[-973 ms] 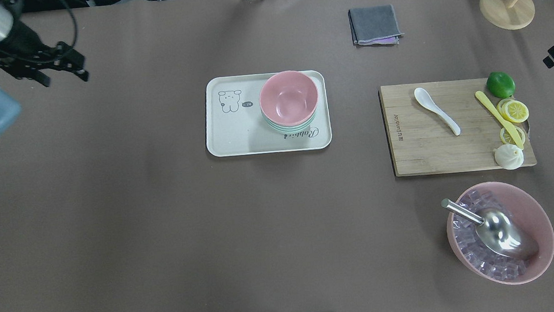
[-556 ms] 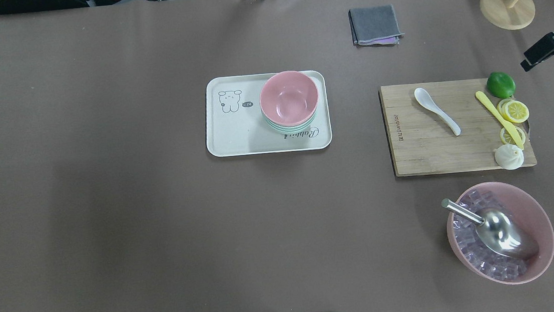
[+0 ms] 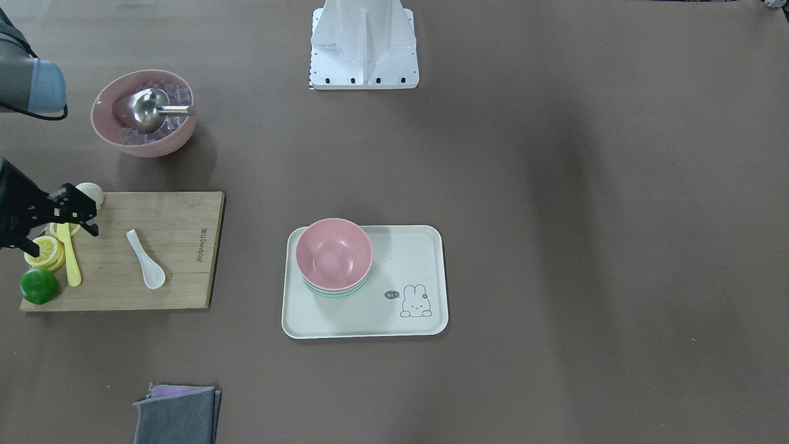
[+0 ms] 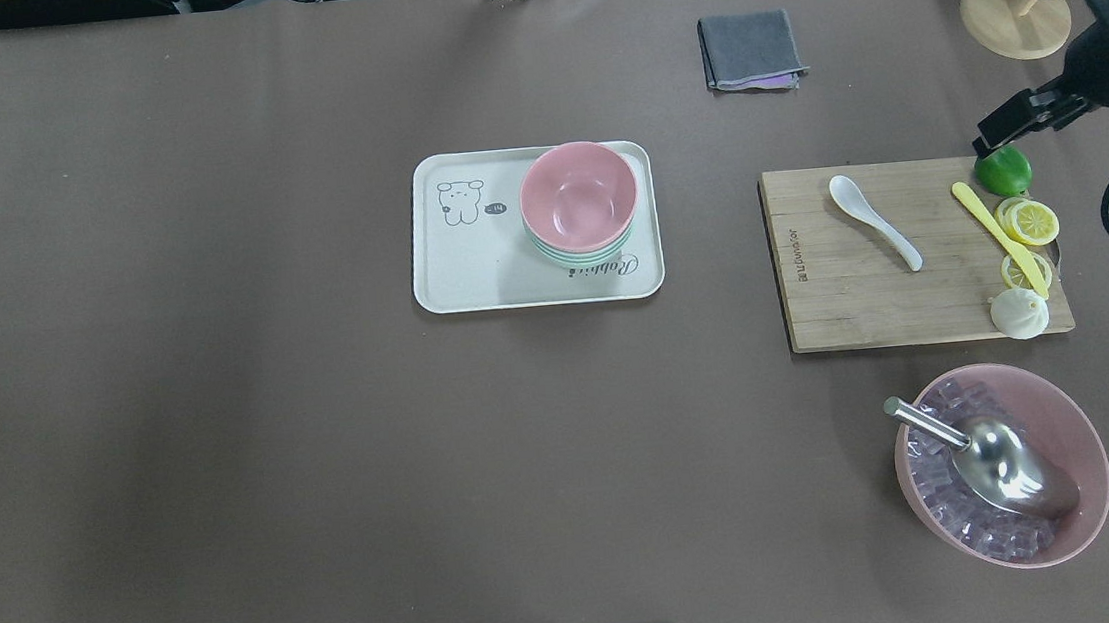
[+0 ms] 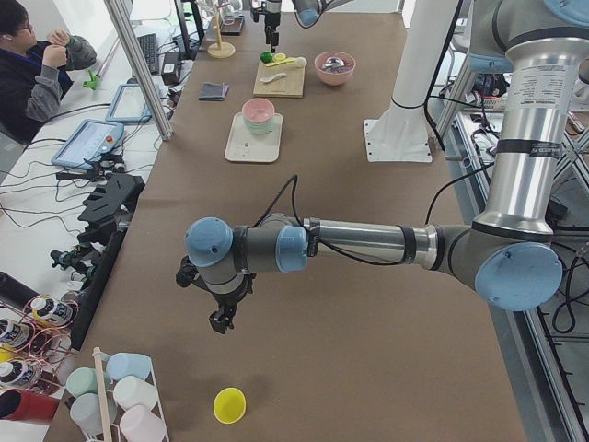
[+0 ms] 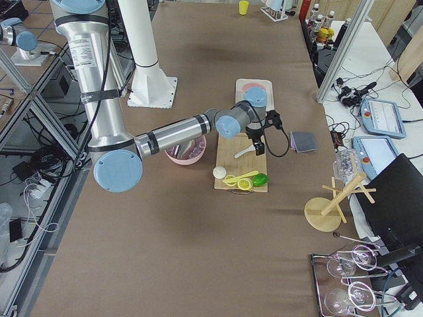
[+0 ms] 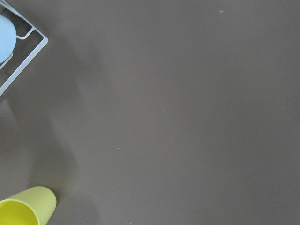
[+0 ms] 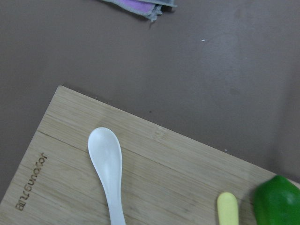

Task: Stack pink bowl on green and place spoon
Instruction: 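Grasp the white spoon on the cutting board with the right gripper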

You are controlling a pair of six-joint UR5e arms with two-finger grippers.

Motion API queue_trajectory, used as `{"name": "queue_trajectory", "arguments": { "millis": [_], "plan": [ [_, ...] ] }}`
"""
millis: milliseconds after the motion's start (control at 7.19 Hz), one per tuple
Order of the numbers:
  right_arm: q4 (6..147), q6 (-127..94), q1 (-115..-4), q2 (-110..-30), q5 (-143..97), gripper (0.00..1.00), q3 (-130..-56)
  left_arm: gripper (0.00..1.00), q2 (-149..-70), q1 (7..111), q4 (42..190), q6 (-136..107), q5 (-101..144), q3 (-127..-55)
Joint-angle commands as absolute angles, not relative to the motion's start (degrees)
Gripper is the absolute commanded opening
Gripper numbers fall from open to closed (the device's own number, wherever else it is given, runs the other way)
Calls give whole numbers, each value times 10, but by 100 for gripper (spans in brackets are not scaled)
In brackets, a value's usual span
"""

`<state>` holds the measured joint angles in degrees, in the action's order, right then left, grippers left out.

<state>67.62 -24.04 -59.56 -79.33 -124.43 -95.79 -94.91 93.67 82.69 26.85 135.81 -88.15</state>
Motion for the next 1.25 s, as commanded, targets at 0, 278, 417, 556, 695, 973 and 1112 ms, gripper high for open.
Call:
{"name": "queue_trajectory", "arguments": {
  "millis": [0,278,417,556,695,973,1112],
  "plan": [
    [587,-244,-533,-793,-1187,97,-918,99,-941,940,829,275,1359,-882],
    [587,-244,-505,-795,-1163,91,-918,99,-940,940,829,274,1359,-880],
    [588,-244,-504,-795,-1163,83,-917,99,-940,940,829,274,1359,-880],
    [588,-243,-503,-797,-1165,72,-917,99,-940,940,829,274,1359,-880],
    [591,-243,-498,-799,-1164,66,-917,99,-940,940,829,273,1359,-879],
    [593,-244,-493,-799,-1165,64,-916,99,-940,940,829,273,1359,-879],
    [593,-243,-493,-801,-1165,62,-915,99,-940,940,829,273,1359,-879]
  ]
}}
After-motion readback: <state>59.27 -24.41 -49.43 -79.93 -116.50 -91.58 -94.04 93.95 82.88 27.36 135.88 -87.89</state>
